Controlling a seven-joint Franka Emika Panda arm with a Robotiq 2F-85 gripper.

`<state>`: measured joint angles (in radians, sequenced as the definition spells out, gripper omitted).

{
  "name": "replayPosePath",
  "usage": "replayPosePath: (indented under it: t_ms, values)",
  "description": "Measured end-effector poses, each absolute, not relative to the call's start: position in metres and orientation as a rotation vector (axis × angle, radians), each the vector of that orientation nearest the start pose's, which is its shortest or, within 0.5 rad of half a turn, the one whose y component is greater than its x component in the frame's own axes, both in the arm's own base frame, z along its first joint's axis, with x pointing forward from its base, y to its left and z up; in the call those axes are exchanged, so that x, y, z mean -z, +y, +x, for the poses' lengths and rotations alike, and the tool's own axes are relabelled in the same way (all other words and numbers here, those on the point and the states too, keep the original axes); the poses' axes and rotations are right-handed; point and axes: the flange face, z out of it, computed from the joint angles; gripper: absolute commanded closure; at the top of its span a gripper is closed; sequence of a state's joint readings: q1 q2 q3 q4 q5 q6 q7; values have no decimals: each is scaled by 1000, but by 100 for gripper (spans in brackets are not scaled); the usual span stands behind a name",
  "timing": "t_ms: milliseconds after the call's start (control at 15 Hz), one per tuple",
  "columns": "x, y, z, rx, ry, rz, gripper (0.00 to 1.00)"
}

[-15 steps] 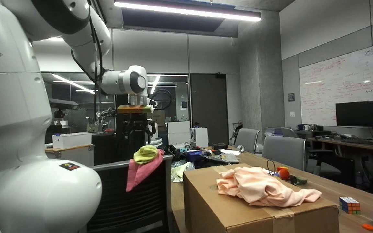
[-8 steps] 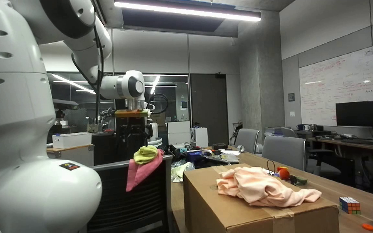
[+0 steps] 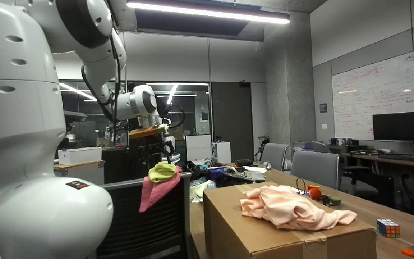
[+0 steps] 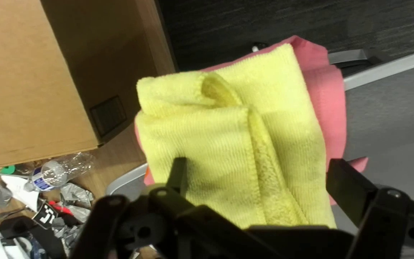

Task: Pick up the fabrics from the chair and put them on top of the box.

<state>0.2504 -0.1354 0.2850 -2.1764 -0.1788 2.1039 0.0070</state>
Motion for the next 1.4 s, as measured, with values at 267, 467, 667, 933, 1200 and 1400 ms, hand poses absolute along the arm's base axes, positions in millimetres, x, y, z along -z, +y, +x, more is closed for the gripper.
replayPosePath:
  t_ms: [267,467,667,933,1200,1400]
  values:
    - [-442,262,447,239,-1022,-3246,0]
    - [-438,264,449,270,-1032,-3289,26]
    - [-439,265,449,297,-1051,-3308,49]
    - [-439,266,448,316,-1068,-3317,80]
    - [-442,266,448,330,-1068,-3316,100]
    - [-444,267,448,341,-1062,-3315,98]
